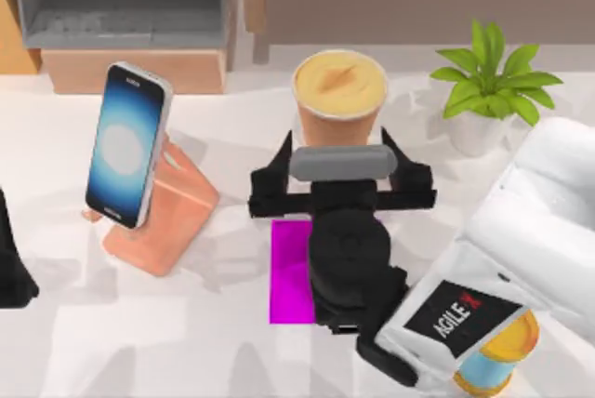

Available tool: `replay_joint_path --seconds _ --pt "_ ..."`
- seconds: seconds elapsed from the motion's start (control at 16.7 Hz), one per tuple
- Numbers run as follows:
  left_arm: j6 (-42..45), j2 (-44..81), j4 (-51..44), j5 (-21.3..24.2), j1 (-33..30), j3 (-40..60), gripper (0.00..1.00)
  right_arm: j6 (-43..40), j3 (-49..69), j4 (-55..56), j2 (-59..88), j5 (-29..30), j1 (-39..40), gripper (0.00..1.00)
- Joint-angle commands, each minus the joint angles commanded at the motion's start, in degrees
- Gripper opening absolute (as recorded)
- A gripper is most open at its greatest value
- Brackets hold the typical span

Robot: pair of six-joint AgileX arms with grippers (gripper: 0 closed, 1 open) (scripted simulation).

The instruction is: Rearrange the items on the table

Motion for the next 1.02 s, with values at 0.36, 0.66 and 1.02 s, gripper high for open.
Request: replay_joint_path --seconds 0.36,0.66,1.02 --pt "0.00 0.00 0.00 0.00 0.00 0.00 1.00 0.13 0.88 1.02 0.69 0.35 -0.05 1.00" --pt "0.00 0.00 0.00 0.00 0.00 0.00 1.00 0.10 2.93 -0.05 1.46 -0.83 -1.61 1.00" --pt "0.00 0.00 0.00 0.00 0.00 0.00 1.00 0.04 5.94 -1.74 2.71 -2.96 -3.74 1.00"
